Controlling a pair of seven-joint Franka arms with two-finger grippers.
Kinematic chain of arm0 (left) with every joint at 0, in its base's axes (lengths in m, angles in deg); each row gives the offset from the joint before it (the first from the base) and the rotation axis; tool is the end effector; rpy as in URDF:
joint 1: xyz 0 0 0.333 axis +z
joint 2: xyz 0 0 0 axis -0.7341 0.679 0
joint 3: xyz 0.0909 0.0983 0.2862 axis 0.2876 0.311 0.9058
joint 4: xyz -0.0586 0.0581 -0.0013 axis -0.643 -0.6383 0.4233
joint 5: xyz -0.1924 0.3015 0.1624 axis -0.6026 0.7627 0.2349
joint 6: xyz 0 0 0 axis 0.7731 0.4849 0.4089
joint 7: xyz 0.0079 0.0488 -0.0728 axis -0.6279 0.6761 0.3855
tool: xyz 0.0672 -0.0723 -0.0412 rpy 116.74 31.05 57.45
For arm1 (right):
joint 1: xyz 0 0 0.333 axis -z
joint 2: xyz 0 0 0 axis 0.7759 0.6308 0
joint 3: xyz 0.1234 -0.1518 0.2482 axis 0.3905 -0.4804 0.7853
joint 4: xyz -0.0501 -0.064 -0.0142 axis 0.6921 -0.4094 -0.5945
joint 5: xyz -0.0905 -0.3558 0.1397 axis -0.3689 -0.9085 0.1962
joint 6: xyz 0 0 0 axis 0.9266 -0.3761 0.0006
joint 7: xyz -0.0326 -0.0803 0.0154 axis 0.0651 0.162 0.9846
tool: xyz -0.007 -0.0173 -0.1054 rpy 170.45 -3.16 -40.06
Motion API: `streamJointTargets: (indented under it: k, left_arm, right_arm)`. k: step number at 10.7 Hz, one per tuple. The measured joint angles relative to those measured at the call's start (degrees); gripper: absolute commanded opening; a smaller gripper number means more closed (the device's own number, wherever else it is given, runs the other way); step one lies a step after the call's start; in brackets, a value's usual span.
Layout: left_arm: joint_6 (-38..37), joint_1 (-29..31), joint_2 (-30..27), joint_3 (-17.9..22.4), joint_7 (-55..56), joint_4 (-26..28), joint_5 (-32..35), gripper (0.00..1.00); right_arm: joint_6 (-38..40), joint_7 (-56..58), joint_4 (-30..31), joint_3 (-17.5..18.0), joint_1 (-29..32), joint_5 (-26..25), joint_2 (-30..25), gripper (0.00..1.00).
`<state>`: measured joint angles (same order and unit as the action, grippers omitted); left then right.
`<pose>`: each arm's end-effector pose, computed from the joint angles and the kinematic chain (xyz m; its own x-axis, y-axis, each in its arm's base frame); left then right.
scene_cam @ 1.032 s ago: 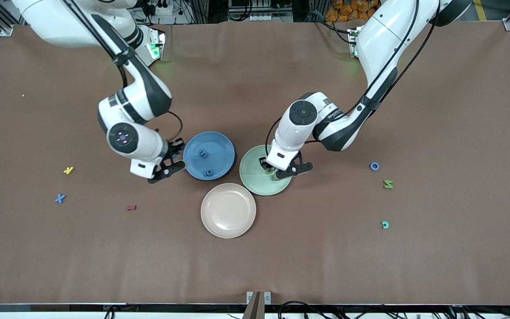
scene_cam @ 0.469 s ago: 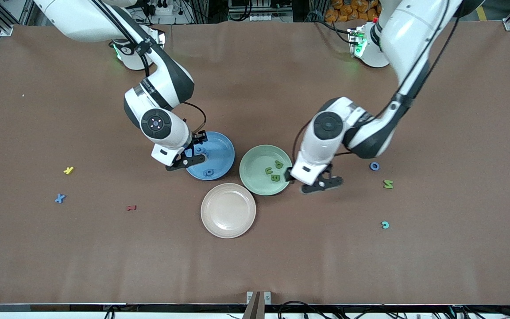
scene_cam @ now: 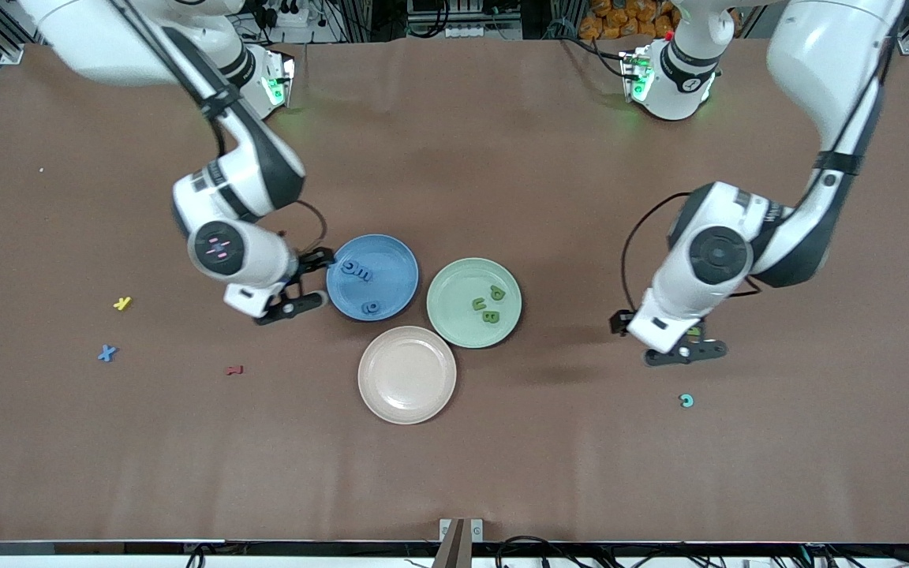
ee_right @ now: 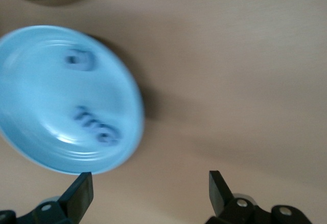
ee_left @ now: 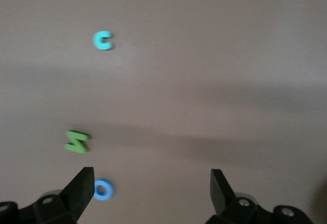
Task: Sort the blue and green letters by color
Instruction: 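Grasp the blue X with the right gripper while the left gripper grasps green N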
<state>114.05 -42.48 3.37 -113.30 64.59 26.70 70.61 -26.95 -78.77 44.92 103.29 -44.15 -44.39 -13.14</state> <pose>0.6252 -0.1948 0.3063 0.9959 0.0893 0.0174 0.0904 -0.9928 -0.0789 0.5601 0.2119 0.2812 0.9116 0.3221 -0.2553 0.3104 -0.9467 -0.0859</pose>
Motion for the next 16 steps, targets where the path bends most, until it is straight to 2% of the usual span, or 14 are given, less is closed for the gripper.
streamJointTargets:
  k: [3, 5, 7, 10, 13, 16]
  left_arm:
    - [0.87, 17.87, 0.12, -7.56, -15.00, 3.99, 0.00, 1.00]
    - [3.29, 25.38, 0.59, -9.73, -22.08, 6.29, 0.00, 1.00]
    - [7.55, 25.70, 1.11, -10.20, -22.66, 8.96, 0.00, 0.98]
    - [14.40, 25.47, 2.88, -10.32, -22.66, 12.75, 0.27, 0.87]
    - [16.30, 25.85, 5.68, -9.55, -22.61, 12.86, 7.09, 0.79]
    - [16.68, 26.00, 6.90, -9.37, -22.48, 12.85, 9.88, 0.75]
  right_arm:
    - [-2.19, 14.03, -0.02, -2.41, 10.04, -9.42, 1.24, 1.00]
    - [-5.83, 21.36, -0.05, -2.77, 14.30, -13.24, 2.47, 1.00]
    - [-7.78, 27.00, -1.27, -2.94, 17.49, -13.76, 3.53, 1.00]
    - [-7.85, 40.72, -6.29, -3.04, 22.44, -14.02, 7.31, 1.00]
    - [-9.37, 56.08, -10.57, -3.30, 25.66, -14.28, 12.38, 1.00]
    - [-14.58, 70.23, -10.73, -6.98, 25.87, -14.59, 13.18, 1.00]
